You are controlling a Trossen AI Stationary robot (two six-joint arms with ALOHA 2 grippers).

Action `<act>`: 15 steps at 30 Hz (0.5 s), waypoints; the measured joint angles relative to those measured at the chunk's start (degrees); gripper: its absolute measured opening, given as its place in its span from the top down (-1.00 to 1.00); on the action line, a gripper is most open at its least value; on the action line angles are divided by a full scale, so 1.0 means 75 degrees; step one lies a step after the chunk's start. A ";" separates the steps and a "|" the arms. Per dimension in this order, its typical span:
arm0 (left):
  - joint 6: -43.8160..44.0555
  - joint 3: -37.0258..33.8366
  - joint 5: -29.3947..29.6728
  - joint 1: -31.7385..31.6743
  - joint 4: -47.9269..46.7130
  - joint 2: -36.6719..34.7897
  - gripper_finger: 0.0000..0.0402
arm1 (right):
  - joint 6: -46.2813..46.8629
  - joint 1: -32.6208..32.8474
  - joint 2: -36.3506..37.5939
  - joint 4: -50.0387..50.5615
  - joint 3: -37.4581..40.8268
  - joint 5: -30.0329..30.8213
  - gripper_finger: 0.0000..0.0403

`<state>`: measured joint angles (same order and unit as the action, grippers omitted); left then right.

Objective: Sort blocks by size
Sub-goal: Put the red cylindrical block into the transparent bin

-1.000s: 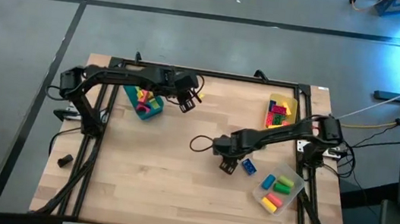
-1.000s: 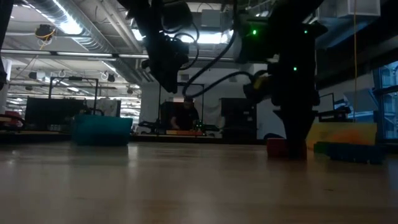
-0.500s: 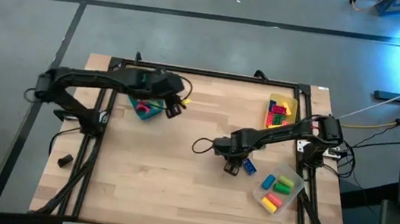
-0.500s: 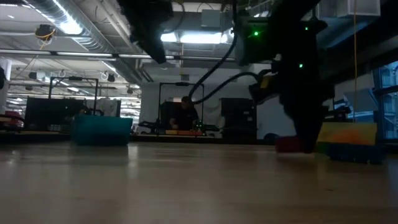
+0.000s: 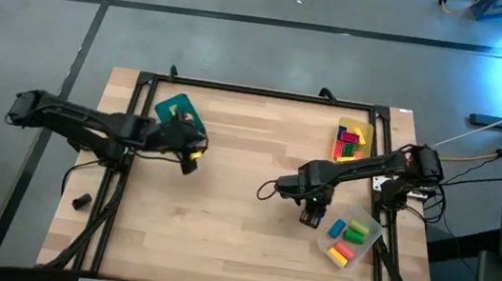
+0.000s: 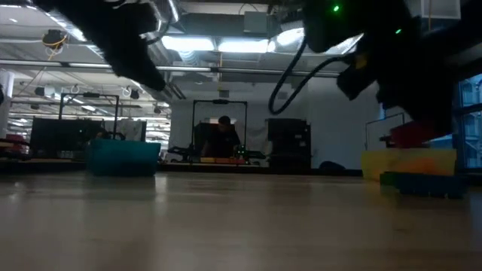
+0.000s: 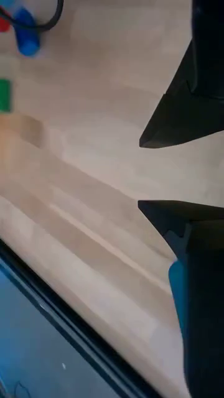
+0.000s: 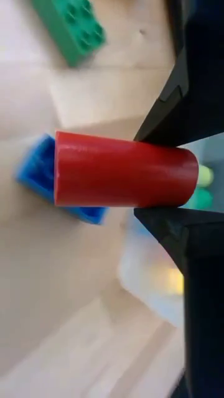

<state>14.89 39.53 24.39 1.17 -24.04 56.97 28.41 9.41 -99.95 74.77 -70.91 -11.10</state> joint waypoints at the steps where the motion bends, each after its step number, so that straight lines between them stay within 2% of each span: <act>1: 0.0024 -0.0277 0.0002 0.0096 0.0253 -0.0228 0.35 | 0.0053 0.0077 0.0060 0.0098 0.0000 -0.0092 0.32; 4: -0.0014 -0.0944 0.0029 0.0316 0.1000 -0.0901 0.35 | 0.0309 0.0351 0.0222 0.0453 0.0000 -0.0404 0.31; 9: -0.0270 -0.1670 0.0046 0.0458 0.1533 -0.2042 0.35 | 0.0973 0.0961 0.0558 0.0775 0.0000 -0.0666 0.30; 15: -0.0754 -0.2629 0.0052 0.0469 0.2334 -0.3347 0.35 | 0.1852 0.1976 0.0827 0.1089 0.0055 -0.0678 0.30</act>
<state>9.23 19.82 24.78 4.69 -6.53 31.86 42.29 24.23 -93.74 82.95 -70.50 -16.19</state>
